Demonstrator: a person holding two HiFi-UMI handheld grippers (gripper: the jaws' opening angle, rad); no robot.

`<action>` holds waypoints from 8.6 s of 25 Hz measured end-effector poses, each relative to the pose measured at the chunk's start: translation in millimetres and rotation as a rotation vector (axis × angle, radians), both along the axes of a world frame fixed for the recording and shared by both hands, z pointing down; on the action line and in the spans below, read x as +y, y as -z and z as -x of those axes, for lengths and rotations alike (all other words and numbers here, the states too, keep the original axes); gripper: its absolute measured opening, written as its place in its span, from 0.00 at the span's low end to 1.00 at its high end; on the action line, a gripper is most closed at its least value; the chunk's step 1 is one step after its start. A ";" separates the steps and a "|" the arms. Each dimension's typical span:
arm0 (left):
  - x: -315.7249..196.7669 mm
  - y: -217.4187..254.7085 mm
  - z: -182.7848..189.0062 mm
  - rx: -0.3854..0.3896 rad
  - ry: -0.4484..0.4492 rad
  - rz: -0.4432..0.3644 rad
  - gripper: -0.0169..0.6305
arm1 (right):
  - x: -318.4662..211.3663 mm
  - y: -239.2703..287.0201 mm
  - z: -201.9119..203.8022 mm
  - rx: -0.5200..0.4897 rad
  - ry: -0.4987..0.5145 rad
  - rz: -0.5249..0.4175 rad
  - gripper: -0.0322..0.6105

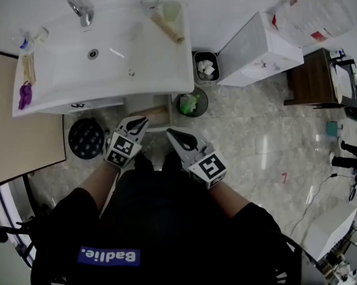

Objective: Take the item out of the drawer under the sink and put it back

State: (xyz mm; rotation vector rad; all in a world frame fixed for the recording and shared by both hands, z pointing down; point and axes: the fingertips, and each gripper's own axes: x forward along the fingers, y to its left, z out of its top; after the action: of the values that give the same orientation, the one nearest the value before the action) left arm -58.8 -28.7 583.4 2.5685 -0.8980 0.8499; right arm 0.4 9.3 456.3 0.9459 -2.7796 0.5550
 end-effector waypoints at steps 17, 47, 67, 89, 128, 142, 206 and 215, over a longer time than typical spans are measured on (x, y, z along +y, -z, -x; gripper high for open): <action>-23.0 -96.5 6.5 -0.212 -0.115 0.082 0.09 | -8.8 -21.3 -21.8 0.027 -0.069 0.040 0.05; -35.1 -262.7 12.6 -0.519 -0.376 0.263 0.22 | 9.6 -81.4 -53.3 0.114 -0.097 0.153 0.05; -46.6 -330.3 12.3 -0.634 -0.447 0.311 0.25 | 11.9 -118.0 -62.8 0.104 -0.127 0.219 0.05; -51.5 -342.7 20.3 -0.648 -0.406 0.280 0.16 | 20.7 -130.7 -74.1 0.124 -0.147 0.254 0.05; -29.6 -27.5 10.9 -0.114 -0.014 0.063 0.13 | -12.5 -15.5 -42.2 0.059 -0.100 0.010 0.05; -11.2 117.4 17.8 0.198 0.090 -0.072 0.13 | -16.8 5.0 -4.4 0.068 -0.007 -0.029 0.05; -9.2 45.3 19.5 0.029 -0.011 -0.100 0.12 | -24.2 -15.2 9.0 0.062 0.032 0.026 0.05; -22.3 -27.0 21.7 -0.108 -0.042 -0.011 0.12 | -25.1 -31.8 -2.8 0.069 0.017 0.066 0.05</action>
State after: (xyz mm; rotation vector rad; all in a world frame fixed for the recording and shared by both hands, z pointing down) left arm -80.5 -50.9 610.4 2.5806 -0.8836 1.0073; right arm 3.2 -15.9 488.1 0.9099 -2.6884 0.5958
